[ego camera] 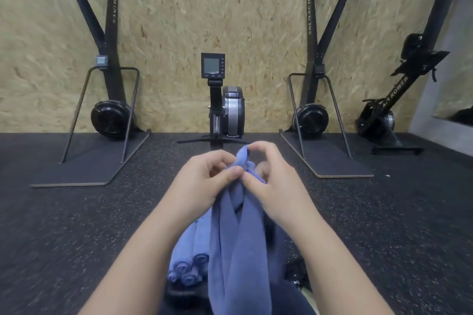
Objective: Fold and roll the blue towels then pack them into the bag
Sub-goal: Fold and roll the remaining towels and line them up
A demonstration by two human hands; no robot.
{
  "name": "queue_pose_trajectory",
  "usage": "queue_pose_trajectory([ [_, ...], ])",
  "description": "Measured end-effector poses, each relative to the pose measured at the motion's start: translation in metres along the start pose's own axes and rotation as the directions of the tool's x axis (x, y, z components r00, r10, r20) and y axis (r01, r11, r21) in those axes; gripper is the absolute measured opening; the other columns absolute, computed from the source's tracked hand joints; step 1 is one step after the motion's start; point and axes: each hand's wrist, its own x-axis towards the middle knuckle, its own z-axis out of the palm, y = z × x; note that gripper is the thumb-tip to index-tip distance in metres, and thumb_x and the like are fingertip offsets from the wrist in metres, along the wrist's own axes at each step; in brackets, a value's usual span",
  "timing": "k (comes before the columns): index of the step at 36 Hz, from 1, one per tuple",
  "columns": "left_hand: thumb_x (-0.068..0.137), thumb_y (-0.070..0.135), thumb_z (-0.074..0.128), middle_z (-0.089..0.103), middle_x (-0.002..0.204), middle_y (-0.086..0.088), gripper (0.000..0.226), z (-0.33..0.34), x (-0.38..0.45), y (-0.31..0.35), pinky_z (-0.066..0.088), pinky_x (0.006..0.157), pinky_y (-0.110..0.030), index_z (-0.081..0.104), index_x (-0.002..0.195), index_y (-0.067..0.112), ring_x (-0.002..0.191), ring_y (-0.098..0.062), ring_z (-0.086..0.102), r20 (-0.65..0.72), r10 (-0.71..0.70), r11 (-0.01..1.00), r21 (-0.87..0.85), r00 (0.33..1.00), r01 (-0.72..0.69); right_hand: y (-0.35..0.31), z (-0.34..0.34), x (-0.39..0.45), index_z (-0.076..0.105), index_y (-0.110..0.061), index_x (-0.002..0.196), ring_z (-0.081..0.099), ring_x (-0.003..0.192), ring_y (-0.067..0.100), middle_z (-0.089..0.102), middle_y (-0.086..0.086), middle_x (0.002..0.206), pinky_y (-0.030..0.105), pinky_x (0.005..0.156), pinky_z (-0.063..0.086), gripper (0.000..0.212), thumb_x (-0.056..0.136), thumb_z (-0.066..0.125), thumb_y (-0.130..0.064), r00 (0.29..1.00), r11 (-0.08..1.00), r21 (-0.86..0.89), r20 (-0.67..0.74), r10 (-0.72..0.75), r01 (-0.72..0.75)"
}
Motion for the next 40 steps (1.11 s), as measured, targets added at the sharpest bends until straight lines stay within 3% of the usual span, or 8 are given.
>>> queue_pose_trajectory([
  [3, 0.077, 0.038, 0.063, 0.068, 0.077, -0.008, 0.012, -0.001, -0.004, 0.002, 0.044, 0.067, -0.034, 0.068, 0.084, 0.03, 0.066, -0.011, 0.055, 0.001, 0.018, 1.0, -0.001, 1.0, -0.018, -0.008, -0.002, -0.005, 0.052, -0.044, 0.117, 0.045, 0.054, 0.003, 0.049, -0.02, 0.055, 0.014, 0.054, 0.036, 0.039, 0.087, 0.063, -0.022, 1.0, 1.0, -0.006, 0.007, -0.029, 0.029],
  [6, 0.077, 0.031, 0.065, 0.067, 0.076, -0.001, 0.008, -0.002, -0.01, 0.004, 0.043, 0.065, -0.028, 0.067, 0.084, 0.031, 0.065, -0.007, 0.054, -0.002, 0.046, 0.999, 0.01, 0.999, -0.046, -0.008, 0.0, -0.009, 0.059, -0.037, 0.096, 0.047, 0.057, 0.002, 0.052, -0.021, 0.059, 0.013, 0.055, 0.036, 0.021, 0.086, 0.062, -0.019, 0.999, 1.0, -0.02, -0.021, -0.024, 0.024],
  [9, 0.069, 0.017, 0.055, 0.061, 0.069, 0.012, 0.026, -0.001, -0.016, 0.002, 0.042, 0.062, -0.021, 0.061, 0.085, 0.037, 0.062, -0.004, 0.051, -0.015, 0.029, 0.997, 0.068, 0.999, -0.028, -0.006, 0.002, -0.012, 0.059, -0.032, 0.082, 0.05, 0.06, 0.002, 0.056, -0.02, 0.063, 0.014, 0.055, 0.036, 0.012, 0.087, 0.063, -0.021, 0.999, 1.0, 0.007, -0.051, 0.008, -0.008],
  [18, 0.073, -0.008, 0.053, 0.06, 0.083, 0.008, 0.037, -0.005, -0.032, -0.029, 0.048, 0.072, -0.023, 0.057, 0.079, 0.028, 0.074, -0.005, 0.056, -0.12, -0.072, 0.984, 0.154, 0.99, 0.09, -0.005, 0.002, -0.013, 0.059, -0.029, 0.081, 0.055, 0.07, 0.01, 0.064, -0.003, 0.077, 0.019, 0.064, 0.042, 0.013, 0.089, 0.061, -0.019, 0.989, 0.994, 0.096, -0.133, 0.064, -0.052],
  [26, 0.083, 0.006, 0.061, 0.065, 0.073, 0.007, 0.027, -0.004, -0.048, -0.096, 0.042, 0.063, -0.028, 0.061, 0.077, 0.032, 0.059, -0.007, 0.05, -0.135, -0.273, 0.945, 0.149, 0.953, 0.291, -0.002, 0.0, -0.012, 0.06, -0.025, 0.083, 0.056, 0.075, 0.016, 0.064, 0.001, 0.082, 0.016, 0.062, 0.04, 0.013, 0.091, 0.06, -0.014, 0.977, 0.978, 0.203, -0.194, 0.086, -0.046],
  [31, 0.091, 0.012, 0.061, 0.061, 0.061, 0.017, 0.016, 0.01, -0.063, -0.134, 0.039, 0.057, -0.023, 0.063, 0.076, 0.02, 0.052, -0.001, 0.046, -0.087, -0.429, 0.885, 0.157, 0.899, 0.437, 0.004, 0.0, -0.014, 0.059, -0.026, 0.084, 0.053, 0.07, 0.003, 0.064, -0.002, 0.082, 0.016, 0.064, 0.04, 0.013, 0.092, 0.058, -0.015, 0.964, 0.969, 0.239, -0.234, 0.125, -0.067],
  [34, 0.087, 0.032, 0.062, 0.059, 0.061, 0.005, 0.027, 0.013, -0.064, -0.135, 0.04, 0.062, -0.03, 0.065, 0.075, 0.008, 0.058, -0.009, 0.046, -0.087, -0.409, 0.901, 0.119, 0.908, 0.417, 0.012, 0.0, -0.014, 0.059, -0.027, 0.085, 0.056, 0.073, 0.006, 0.065, -0.002, 0.083, 0.02, 0.067, 0.042, 0.015, 0.092, 0.058, -0.014, 0.958, 0.968, 0.229, -0.238, 0.158, -0.103],
  [40, 0.087, 0.025, 0.07, 0.074, 0.079, 0.007, 0.009, 0.002, -0.051, -0.097, 0.047, 0.074, -0.029, 0.074, 0.078, 0.027, 0.071, -0.004, 0.059, -0.012, -0.305, 0.949, 0.081, 0.952, 0.305, 0.025, 0.005, -0.018, 0.06, -0.03, 0.086, 0.059, 0.075, 0.014, 0.065, -0.001, 0.083, 0.022, 0.066, 0.043, 0.02, 0.088, 0.057, -0.01, 0.959, 0.966, 0.169, -0.176, 0.224, -0.195],
])
